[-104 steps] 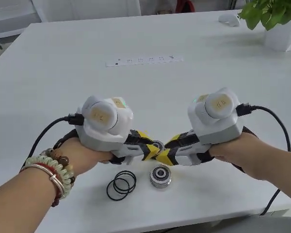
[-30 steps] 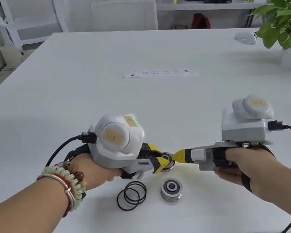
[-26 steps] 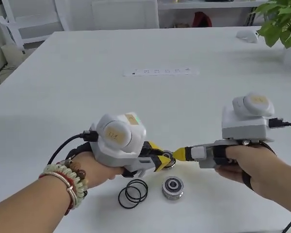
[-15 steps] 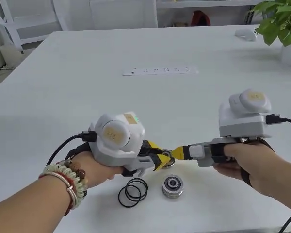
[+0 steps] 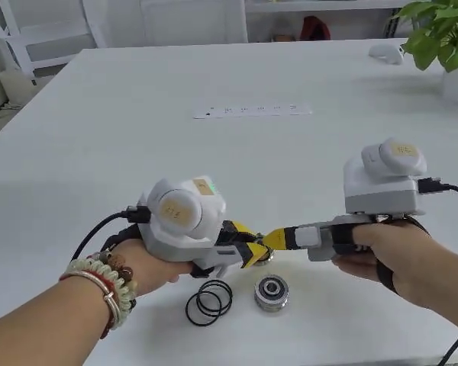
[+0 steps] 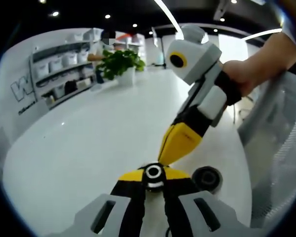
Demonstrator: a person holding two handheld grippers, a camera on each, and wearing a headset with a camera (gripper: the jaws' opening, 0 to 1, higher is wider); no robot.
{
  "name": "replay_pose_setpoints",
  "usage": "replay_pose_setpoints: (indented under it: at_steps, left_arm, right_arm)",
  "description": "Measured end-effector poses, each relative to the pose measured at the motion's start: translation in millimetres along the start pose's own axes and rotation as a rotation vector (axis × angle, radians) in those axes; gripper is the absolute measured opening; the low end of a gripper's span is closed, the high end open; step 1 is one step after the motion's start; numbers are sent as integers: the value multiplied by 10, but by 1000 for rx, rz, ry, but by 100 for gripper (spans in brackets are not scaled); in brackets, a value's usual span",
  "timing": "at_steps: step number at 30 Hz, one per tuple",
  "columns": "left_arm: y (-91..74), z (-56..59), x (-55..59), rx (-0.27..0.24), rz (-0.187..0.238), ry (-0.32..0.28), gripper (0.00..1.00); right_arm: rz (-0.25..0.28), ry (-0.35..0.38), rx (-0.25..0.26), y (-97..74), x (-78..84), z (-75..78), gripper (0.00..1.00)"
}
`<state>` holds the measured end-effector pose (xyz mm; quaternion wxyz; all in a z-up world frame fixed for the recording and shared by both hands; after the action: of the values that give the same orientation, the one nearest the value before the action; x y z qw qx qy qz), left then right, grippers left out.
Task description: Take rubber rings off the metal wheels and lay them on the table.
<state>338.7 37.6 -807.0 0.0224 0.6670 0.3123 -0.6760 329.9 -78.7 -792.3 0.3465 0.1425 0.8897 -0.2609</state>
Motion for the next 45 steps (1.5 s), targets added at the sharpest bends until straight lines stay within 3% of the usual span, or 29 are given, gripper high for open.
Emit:
replay_pose_setpoints:
  at_steps: [1, 3, 10, 14, 19, 24, 28, 33, 39, 42, 45]
  left_arm:
    - [-1, -6, 1, -4, 0, -2, 14]
    - [-1, -9, 3, -6, 1, -7, 14]
    - [-1, 0, -2, -19, -2, -24, 14]
    - [4, 1, -11, -27, -11, -30, 14]
    - [2, 3, -43, -20, -43, -42, 15]
    - [-59, 9, -109, -10, -68, 2, 15]
    - [-76, 74, -158, 8, -83, 37, 21]
    - [-120, 128, -176, 29, -121, 83, 28]
    - [-214, 93, -317, 17, -85, 80, 31]
    - [-280, 73, -387, 32, -78, 93, 32]
    - [-391, 29, -489, 21, -40, 58, 34]
  right_arm:
    - [22, 25, -17, 8, -22, -30, 0]
    - [11, -1, 4, 17, -18, -24, 0]
    - [25, 19, 37, 9, -22, 20, 0]
    - [-11, -15, 94, -20, 15, 87, 0]
    - [-23, -29, 97, -11, 22, 80, 0]
    - [-30, -43, 91, -5, 15, 91, 0]
    - [-31, -45, 90, -6, 7, 110, 0]
    - [3, -38, 89, -52, -58, 109, 0]
    - [40, -27, 86, -108, -120, 82, 0]
    - [63, -62, 88, -137, -195, 26, 0]
    - [95, -67, 73, -151, -255, -40, 0]
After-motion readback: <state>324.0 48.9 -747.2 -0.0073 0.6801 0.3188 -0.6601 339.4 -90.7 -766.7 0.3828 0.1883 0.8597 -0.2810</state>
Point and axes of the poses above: the centre of the closed fingertips' face, and the gripper's own axes: y roughly forward along the fingers, z roughly to its right, x roughly out of its underside, the point moved 8 cm from there along -y, roughly backward along the fingers, and after that the axes turned 8 degrees about z, right-handed, at the moved point
